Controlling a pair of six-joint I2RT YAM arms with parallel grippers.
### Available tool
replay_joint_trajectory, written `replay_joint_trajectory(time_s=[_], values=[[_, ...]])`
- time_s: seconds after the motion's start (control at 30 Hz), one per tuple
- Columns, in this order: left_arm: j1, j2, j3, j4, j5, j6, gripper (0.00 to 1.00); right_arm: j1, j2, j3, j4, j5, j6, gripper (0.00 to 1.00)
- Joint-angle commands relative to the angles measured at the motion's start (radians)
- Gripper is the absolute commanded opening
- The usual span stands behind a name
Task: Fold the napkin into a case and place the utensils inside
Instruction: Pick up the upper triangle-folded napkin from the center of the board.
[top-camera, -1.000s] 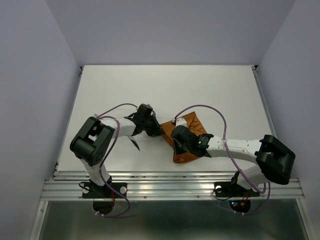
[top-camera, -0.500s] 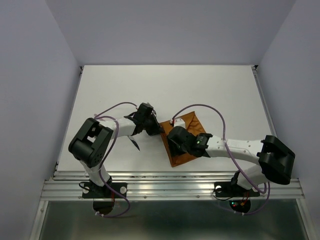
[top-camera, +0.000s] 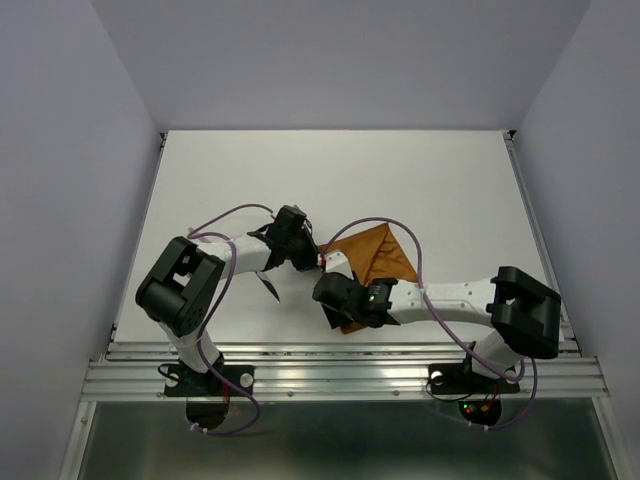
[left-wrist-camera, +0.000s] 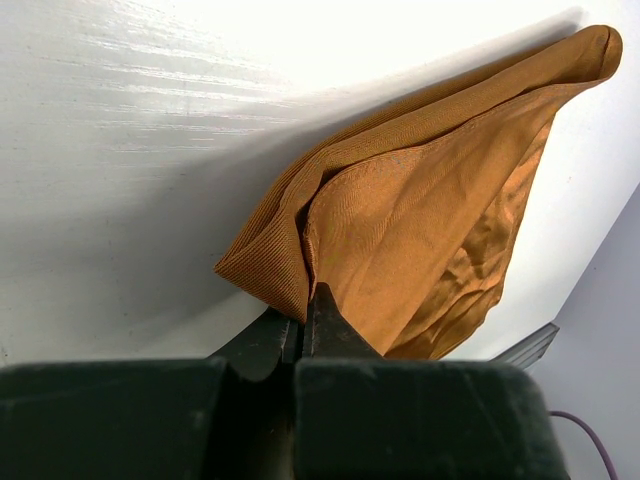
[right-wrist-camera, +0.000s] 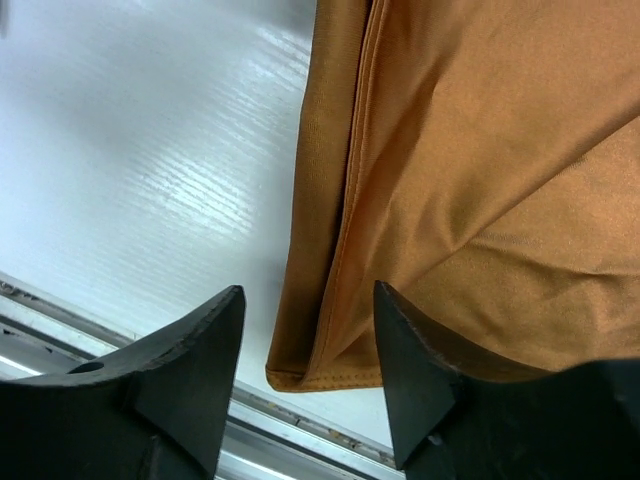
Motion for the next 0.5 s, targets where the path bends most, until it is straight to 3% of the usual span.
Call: replay_joint_trajectory(time_s=[0.0,0.47], values=[[-0.003,-0.027,0.028,-0.004,-0.012,-0.001,0.00,0.011,0.046,0.071,-0.036,0.087,0.021,0.57],[-0.003,-0.014,0.036,-0.005,-0.003,-0.003,0.00,0.022,0.165,0.107,-0.065,0.138,0.067,0.43]])
